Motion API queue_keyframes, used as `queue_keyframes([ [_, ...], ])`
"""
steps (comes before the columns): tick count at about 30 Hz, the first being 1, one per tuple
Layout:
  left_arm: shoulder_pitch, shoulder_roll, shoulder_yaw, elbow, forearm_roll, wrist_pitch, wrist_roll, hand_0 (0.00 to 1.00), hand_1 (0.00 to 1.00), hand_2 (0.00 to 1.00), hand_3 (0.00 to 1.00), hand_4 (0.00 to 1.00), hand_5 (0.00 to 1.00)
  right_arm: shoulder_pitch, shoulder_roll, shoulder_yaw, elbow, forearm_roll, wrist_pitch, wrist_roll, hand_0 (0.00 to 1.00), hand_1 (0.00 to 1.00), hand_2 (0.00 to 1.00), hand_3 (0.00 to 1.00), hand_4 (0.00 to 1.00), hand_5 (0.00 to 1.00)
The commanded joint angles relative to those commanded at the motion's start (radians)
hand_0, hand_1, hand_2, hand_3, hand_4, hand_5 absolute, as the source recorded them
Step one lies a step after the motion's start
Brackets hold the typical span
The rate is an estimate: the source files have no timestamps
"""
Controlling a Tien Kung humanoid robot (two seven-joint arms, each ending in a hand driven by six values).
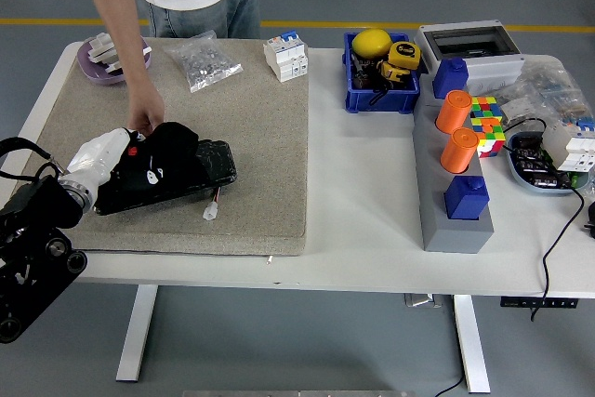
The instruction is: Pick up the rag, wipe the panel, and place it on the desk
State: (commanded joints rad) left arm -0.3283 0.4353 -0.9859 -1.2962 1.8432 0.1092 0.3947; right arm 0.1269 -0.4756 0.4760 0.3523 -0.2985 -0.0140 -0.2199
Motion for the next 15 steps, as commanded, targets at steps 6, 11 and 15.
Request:
queue_keyframes([
  [6, 0.033, 0.012, -0.053, -0.002, 0.007, 0.003, -0.001, 0.202, 0.101, 0.546, 0.56, 0.555, 0.002, -0.003, -0.002, 0.009, 0.001, -0.009, -0.001, -0.001, 0.753, 0.611, 0.64, 0.619, 0.998, 0.628],
  [11, 0.054, 0.03, -0.075, -0.004, 0.013, 0.003, -0.001, 0.201, 0.103, 0.545, 0.56, 0.555, 0.002, -0.007, -0.005, 0.009, -0.001, -0.009, 0.002, -0.003, 0.754, 0.612, 0.639, 0.619, 0.998, 0.629],
  [15, 0.079, 0.044, -0.103, -0.008, 0.016, 0.003, -0.001, 0.2, 0.103, 0.545, 0.561, 0.555, 0.002, -0.009, -0.007, 0.012, -0.001, -0.012, 0.002, -0.004, 0.753, 0.611, 0.639, 0.619, 0.998, 0.63],
])
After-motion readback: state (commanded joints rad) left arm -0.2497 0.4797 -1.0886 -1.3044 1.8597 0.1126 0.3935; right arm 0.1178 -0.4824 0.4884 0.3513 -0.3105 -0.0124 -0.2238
